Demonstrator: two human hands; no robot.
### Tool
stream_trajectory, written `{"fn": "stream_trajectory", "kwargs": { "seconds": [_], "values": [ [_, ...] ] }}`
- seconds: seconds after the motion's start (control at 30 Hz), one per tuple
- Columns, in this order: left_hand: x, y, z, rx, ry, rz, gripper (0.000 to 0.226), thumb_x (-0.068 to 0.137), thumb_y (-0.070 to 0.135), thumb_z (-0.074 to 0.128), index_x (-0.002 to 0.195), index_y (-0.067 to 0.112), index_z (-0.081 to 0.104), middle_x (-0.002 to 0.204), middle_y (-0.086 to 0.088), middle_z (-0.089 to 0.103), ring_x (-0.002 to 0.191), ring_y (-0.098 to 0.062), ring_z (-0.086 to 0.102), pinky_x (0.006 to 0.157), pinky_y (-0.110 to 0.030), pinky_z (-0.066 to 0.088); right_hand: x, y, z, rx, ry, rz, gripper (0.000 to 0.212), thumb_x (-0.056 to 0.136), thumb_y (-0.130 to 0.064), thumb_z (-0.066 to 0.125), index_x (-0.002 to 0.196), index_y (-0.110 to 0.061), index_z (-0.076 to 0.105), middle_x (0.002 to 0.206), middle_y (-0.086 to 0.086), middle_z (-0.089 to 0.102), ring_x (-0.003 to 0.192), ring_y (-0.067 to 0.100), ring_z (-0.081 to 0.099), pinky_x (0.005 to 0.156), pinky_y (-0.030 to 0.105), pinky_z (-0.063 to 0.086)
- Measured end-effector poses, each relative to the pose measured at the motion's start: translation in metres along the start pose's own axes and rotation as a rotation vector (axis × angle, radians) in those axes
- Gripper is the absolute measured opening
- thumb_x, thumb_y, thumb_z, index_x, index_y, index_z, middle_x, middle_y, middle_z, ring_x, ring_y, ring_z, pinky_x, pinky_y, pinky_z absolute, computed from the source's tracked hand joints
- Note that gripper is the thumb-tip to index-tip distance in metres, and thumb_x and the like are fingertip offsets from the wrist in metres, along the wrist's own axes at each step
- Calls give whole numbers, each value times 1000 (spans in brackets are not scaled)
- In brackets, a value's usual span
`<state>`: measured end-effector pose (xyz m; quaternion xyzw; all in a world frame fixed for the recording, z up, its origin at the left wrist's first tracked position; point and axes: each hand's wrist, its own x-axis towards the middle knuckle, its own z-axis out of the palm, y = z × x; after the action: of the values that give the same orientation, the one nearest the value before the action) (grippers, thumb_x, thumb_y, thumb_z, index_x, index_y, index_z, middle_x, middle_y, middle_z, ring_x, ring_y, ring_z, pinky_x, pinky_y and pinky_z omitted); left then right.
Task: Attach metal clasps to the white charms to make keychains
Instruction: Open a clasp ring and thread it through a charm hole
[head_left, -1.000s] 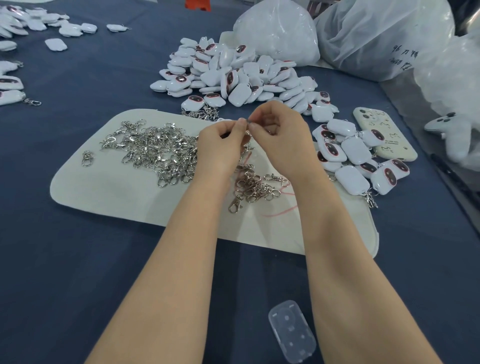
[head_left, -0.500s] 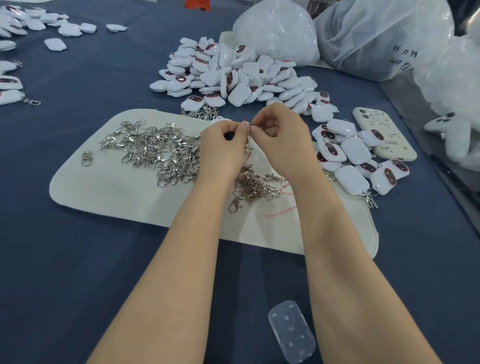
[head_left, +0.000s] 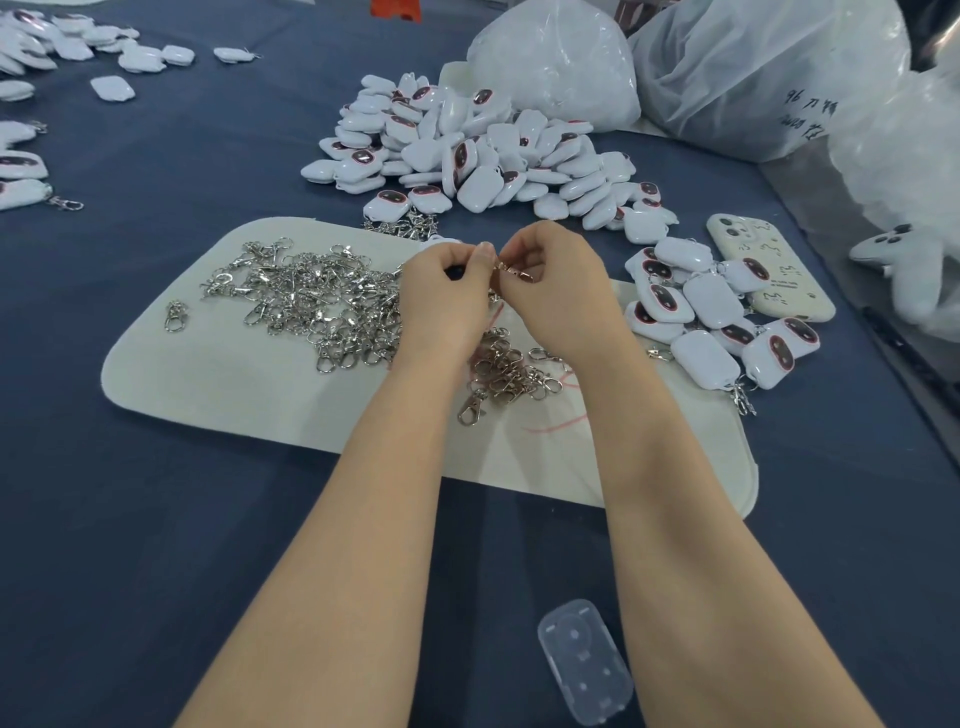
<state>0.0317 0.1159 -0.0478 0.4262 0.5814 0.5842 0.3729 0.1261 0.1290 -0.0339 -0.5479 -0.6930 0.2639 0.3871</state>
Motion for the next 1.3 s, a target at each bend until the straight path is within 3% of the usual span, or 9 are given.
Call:
{"fn": "stream_trajectory", "kwargs": {
  "seconds": [0.13,0.33,0.4,0.53,0.63,0.77,0.93,1.13,1.3],
  "values": [
    [1,1,-1,-88,1,-31,25,94,17,56,70,16,62,59,6,55,58,-9,49,70,-29,44,-2,-1,3,44,71,-31,9,86,-14,65,86,-17,57,79,-12,58,73,5,51,70,14,41],
    [3,-1,-2,-190,-13,-108,25,93,16,59,68,16,61,44,13,50,49,-9,45,56,-23,39,-3,0,6,121,50,-26,11,85,-8,62,83,-15,53,78,-7,56,78,13,52,77,34,47],
    [4,-2,-1,-201,-27,-115,27,93,15,58,66,16,59,41,13,49,49,-10,44,54,-22,37,-3,2,5,115,53,-49,11,85,-8,61,82,-15,53,75,-10,55,75,10,51,74,30,46],
    [5,-3,-2,-210,-49,-122,31,94,16,56,64,16,58,46,9,51,50,-10,44,55,-23,38,-6,2,5,70,40,-112,16,84,-6,58,78,-20,52,69,-13,55,62,-1,48,62,10,36],
    [6,-4,-2,-228,-43,-132,27,94,16,56,68,16,63,59,1,55,55,-12,48,60,-24,42,-7,1,6,64,45,-125,24,82,-1,55,73,-24,51,69,-11,57,60,-2,49,60,9,36],
    [5,-4,-1,-261,-31,-141,26,93,15,58,68,15,63,64,-2,60,60,-13,54,64,-26,47,-7,2,6,125,88,-92,15,86,-7,61,81,-19,53,71,-15,56,61,-7,50,62,6,38],
    [2,-2,-1,-236,-17,-119,25,94,19,57,71,18,67,61,4,63,58,-8,59,64,-24,49,-3,2,5,162,133,-24,16,86,-7,61,83,-21,53,79,-14,58,77,8,56,72,20,45],
    [-3,2,0,-107,-69,-53,22,88,9,59,69,19,65,47,13,54,45,1,48,50,-14,41,-2,2,0,220,164,56,21,85,-8,61,81,-27,52,88,3,64,84,22,63,82,35,52],
    [-4,3,-1,13,-59,37,13,89,8,58,85,16,67,68,6,62,51,6,53,55,-12,45,-2,2,-2,244,133,84,17,85,-10,64,80,-24,56,85,4,65,86,27,65,84,46,53]
  ]
}}
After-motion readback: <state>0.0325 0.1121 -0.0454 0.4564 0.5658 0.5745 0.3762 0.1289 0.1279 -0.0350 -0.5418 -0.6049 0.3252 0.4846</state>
